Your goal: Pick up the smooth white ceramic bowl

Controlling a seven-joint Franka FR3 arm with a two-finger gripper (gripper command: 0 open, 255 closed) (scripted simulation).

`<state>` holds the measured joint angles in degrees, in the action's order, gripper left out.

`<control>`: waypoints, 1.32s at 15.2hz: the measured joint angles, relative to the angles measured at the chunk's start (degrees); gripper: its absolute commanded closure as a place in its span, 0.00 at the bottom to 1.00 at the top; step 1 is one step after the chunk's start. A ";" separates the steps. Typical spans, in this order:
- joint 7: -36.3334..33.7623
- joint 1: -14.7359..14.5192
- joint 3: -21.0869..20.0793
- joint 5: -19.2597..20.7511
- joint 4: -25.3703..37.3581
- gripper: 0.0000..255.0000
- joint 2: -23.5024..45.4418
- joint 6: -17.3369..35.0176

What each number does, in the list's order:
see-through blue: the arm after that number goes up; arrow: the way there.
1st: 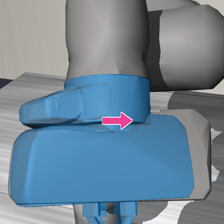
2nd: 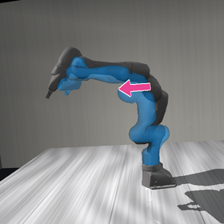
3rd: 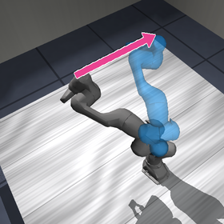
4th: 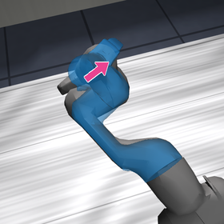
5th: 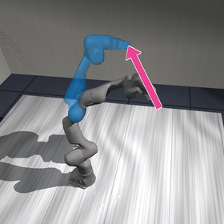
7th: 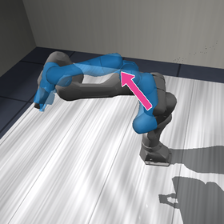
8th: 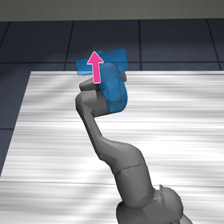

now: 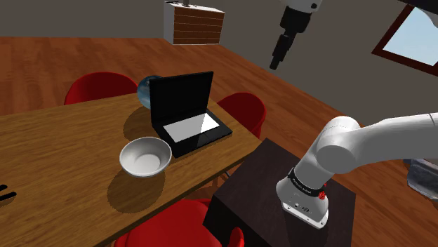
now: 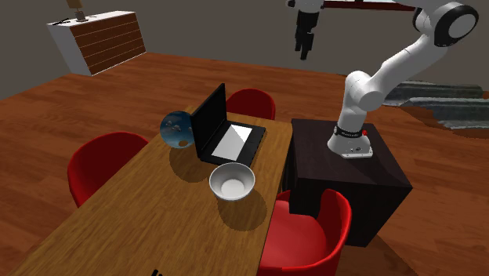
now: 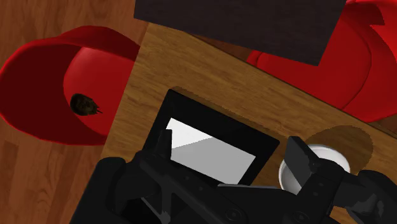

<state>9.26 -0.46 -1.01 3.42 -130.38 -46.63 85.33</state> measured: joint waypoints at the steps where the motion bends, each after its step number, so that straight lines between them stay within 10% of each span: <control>1: 0.00 0.00 0.00 0.00 0.00 0.00 0.00 0.00; 20: -15.44 -2.39 -11.51 -6.09 -5.79 0.00 24.44 27.61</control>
<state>-6.18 -2.85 -12.52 -2.67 -136.16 -22.19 112.94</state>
